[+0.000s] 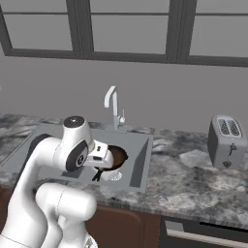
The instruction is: Pick the colander and pan and place them in the sink. Then turn on the water.
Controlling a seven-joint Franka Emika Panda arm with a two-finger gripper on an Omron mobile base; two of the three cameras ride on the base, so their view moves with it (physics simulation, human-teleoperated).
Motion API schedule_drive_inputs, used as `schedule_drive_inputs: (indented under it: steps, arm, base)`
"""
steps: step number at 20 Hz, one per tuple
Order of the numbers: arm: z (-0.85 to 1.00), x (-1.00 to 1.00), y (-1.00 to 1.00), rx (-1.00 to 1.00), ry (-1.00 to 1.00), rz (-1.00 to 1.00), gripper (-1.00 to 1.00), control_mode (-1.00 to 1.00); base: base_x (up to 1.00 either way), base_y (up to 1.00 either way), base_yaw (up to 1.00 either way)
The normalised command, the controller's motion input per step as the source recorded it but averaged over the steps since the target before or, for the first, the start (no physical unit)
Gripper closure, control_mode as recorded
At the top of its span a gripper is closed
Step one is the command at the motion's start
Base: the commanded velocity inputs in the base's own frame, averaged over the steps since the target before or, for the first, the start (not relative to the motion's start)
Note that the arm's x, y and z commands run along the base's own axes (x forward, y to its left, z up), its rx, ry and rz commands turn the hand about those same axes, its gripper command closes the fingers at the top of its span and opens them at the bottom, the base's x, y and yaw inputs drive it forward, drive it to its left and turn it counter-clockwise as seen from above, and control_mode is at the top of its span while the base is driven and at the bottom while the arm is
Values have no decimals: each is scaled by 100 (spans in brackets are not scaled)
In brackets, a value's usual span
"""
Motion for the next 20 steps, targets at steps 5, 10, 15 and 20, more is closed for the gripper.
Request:
schedule_drive_inputs:
  steps: [5,10,15,20]
  arm:
    - [52,-13,0,0,-1,-3,-100,-100]
    - [53,-24,0,0,-1,-2,-100,-100]
    - [54,-21,0,0,0,-1,-100,-100]
    - [30,-30,7,0,0,0,-100,-100]
  base:
    - [0,0,0]
    - [0,0,0]
    - [0,0,0]
    - [0,0,0]
